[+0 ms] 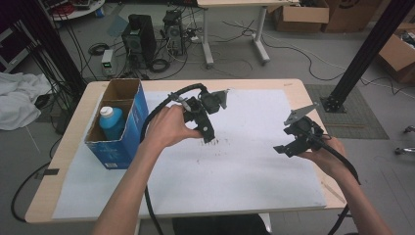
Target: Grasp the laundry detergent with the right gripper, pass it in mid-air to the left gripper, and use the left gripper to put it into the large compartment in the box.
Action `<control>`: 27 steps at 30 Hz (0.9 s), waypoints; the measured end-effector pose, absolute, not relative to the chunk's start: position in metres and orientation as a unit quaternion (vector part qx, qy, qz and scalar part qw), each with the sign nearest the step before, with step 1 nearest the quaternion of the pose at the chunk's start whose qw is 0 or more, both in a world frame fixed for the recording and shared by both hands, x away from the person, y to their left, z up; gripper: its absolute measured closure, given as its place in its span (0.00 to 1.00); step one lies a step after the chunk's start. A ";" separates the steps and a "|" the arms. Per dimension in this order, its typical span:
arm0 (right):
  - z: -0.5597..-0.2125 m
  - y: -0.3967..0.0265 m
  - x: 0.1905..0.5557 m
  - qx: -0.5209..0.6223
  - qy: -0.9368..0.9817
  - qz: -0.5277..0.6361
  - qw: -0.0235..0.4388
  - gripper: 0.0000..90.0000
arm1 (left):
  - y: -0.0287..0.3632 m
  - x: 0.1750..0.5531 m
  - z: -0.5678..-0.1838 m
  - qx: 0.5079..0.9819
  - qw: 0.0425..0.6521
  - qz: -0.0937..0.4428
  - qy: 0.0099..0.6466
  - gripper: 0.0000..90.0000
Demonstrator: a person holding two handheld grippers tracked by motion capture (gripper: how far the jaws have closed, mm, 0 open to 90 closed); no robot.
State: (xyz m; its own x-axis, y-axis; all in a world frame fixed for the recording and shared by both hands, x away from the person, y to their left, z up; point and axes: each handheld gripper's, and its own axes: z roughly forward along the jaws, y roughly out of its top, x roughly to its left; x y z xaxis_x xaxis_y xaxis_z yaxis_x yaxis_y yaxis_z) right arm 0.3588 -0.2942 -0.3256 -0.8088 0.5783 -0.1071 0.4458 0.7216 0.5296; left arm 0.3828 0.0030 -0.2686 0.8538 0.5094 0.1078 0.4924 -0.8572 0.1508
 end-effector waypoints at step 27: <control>-0.326 -0.291 0.361 0.278 0.919 0.244 0.134 0.25 | -0.006 0.377 -0.297 0.968 0.045 0.064 0.239 0.18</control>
